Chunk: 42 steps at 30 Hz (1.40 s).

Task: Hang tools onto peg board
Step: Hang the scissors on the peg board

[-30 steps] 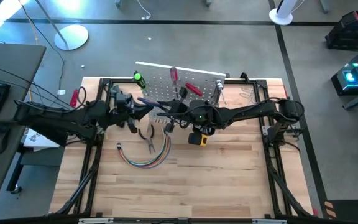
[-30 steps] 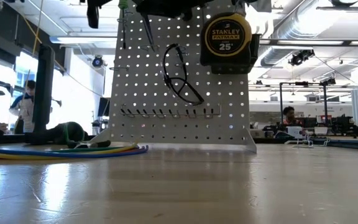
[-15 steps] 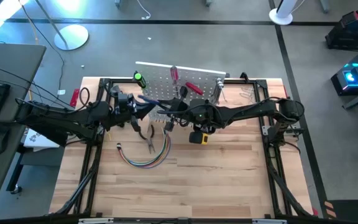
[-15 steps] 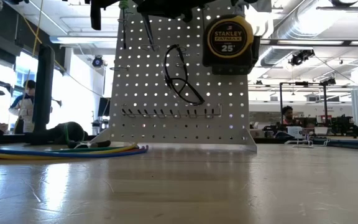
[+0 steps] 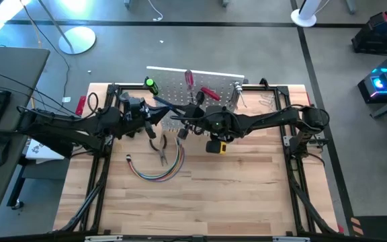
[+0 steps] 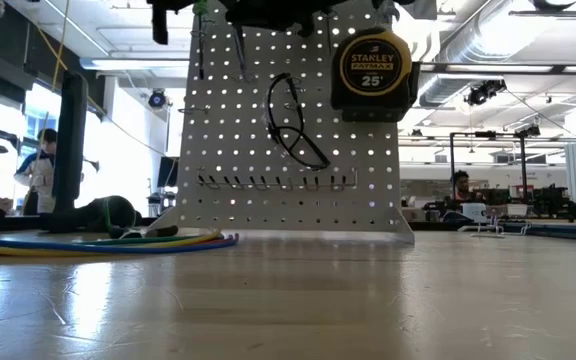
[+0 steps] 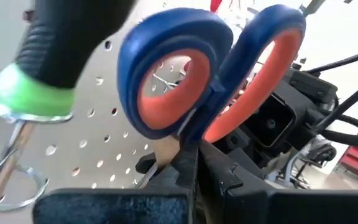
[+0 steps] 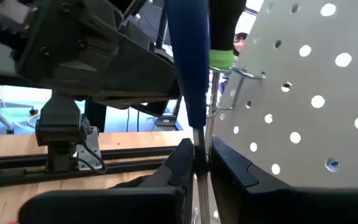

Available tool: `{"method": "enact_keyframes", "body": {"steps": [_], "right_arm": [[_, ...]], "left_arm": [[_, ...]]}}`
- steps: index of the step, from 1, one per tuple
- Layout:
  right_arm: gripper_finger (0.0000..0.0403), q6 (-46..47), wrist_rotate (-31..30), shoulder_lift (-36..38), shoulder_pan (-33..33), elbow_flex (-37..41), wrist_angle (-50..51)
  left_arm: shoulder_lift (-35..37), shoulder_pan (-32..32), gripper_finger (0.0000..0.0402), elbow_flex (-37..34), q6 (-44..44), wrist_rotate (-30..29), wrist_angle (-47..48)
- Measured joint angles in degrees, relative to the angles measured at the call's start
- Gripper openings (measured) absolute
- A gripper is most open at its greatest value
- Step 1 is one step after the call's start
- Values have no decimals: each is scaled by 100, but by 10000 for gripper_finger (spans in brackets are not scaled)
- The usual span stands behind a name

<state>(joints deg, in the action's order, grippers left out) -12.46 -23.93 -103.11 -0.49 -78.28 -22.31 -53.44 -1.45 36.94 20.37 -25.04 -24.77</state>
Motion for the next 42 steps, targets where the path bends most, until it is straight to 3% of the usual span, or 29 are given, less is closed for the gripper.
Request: {"method": "enact_keyframes", "body": {"steps": [5,15,42], "right_arm": [[36,246,-134,-3,14,4,71],[107,367,-194,-12,13,4,96],[110,500,-417,317,5,4,538]], "left_arm": [[-393,0,0,270,-161,8,125],[-568,4,0,458,-449,-174,127],[-433,0,0,446,-48,-893,1015]]}}
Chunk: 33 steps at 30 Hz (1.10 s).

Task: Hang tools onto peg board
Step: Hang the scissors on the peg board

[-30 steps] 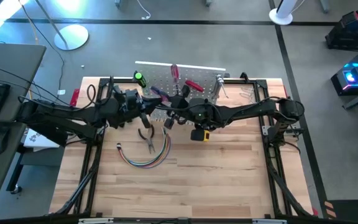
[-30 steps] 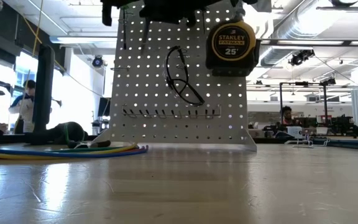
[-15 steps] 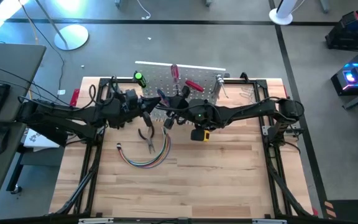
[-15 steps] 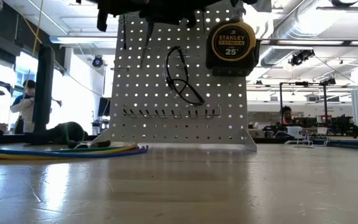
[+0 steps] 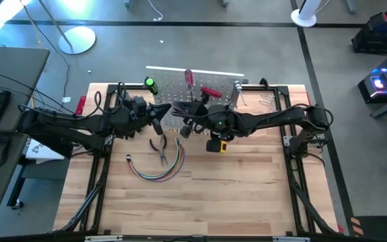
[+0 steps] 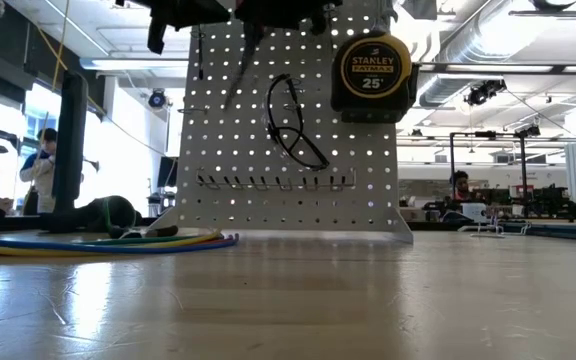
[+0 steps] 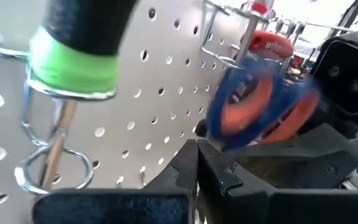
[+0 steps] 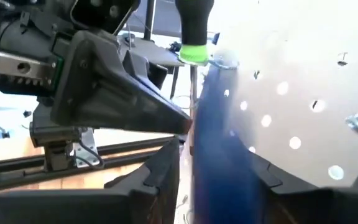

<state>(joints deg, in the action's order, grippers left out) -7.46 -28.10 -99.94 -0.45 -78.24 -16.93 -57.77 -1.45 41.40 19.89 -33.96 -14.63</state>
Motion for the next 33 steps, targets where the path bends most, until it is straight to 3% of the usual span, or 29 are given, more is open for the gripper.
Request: {"method": "enact_keyframes", "body": {"steps": [8,23,29,33], "right_arm": [[110,-4,-44,42,31,0,-50],[110,-42,117,42,46,-2,-445],[110,-141,-372,39,42,-2,-742],[110,-505,-368,42,42,-2,-1135]], "left_arm": [[121,-8,0,-65,392,36,544],[143,-241,0,-911,1275,213,641],[143,-240,0,-1075,1736,250,740],[143,-240,0,-1074,1651,292,742]]}}
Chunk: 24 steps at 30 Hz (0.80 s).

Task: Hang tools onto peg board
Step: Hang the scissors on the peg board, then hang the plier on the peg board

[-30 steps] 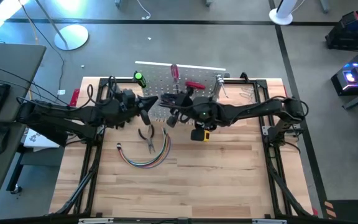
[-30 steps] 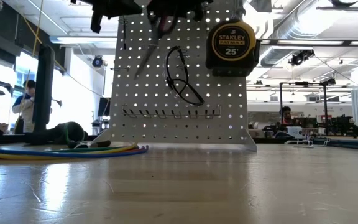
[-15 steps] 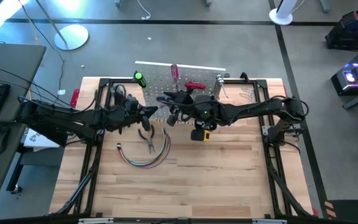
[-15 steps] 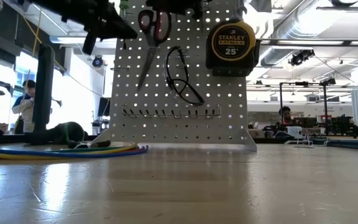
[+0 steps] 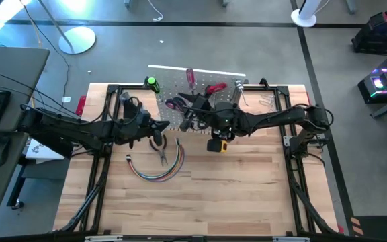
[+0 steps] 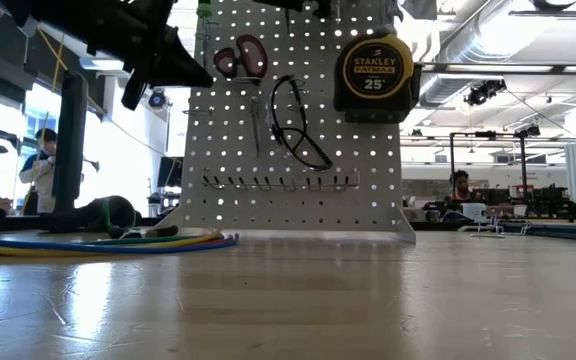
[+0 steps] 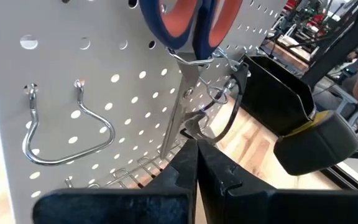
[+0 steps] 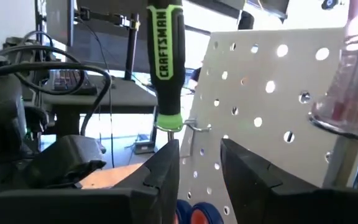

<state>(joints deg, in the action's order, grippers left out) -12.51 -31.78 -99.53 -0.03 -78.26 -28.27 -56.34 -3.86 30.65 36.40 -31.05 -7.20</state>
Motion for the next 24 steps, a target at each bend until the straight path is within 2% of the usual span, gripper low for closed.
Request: {"method": "enact_keyframes", "body": {"steps": [5,10,19,24], "right_arm": [[110,-61,-11,0,-90,0,-69],[110,15,-9,0,-261,0,-251],[110,832,768,0,-476,-2,-16],[110,1277,813,0,-682,-2,356]], "left_arm": [[114,0,0,0,-125,149,17],[701,0,0,2,-440,568,122],[1874,0,0,4,-366,608,1515],[2276,0,0,4,-584,855,1705]]}}
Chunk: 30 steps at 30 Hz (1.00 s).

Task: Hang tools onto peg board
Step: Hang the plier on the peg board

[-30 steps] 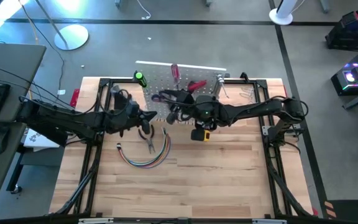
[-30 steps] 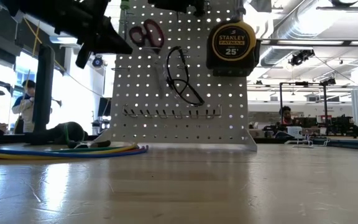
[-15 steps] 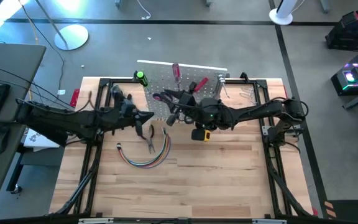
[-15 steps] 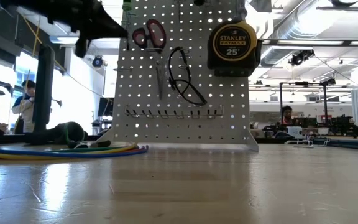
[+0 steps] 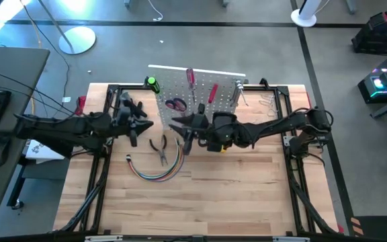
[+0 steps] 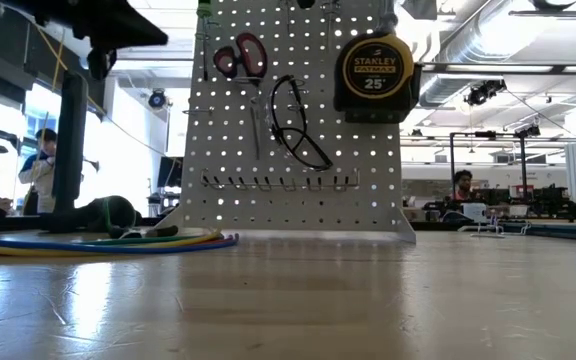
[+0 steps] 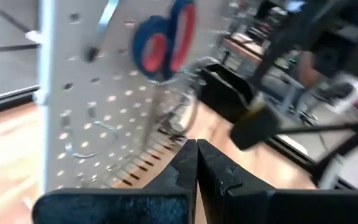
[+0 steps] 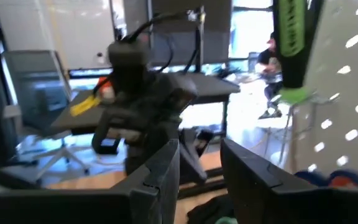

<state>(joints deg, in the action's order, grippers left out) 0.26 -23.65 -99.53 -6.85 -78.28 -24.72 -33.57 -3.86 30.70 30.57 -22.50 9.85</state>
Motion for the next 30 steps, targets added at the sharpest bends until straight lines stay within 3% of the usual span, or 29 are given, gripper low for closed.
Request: {"method": "enact_keyframes", "body": {"steps": [8,16,21,25,30], "right_arm": [[110,333,-11,0,-356,0,142],[110,918,-387,0,-826,-3,357],[110,1549,-470,0,-1109,-3,397],[110,2324,-480,0,-1366,-4,870],[110,3635,-510,0,-1679,-4,1562]], "left_arm": [[249,-61,0,0,114,1208,901],[249,-660,0,16,239,1534,1565],[343,-1148,0,599,537,2166,3328],[638,-1473,0,1014,763,2103,4654],[873,-1576,0,656,196,2075,4637]]}}
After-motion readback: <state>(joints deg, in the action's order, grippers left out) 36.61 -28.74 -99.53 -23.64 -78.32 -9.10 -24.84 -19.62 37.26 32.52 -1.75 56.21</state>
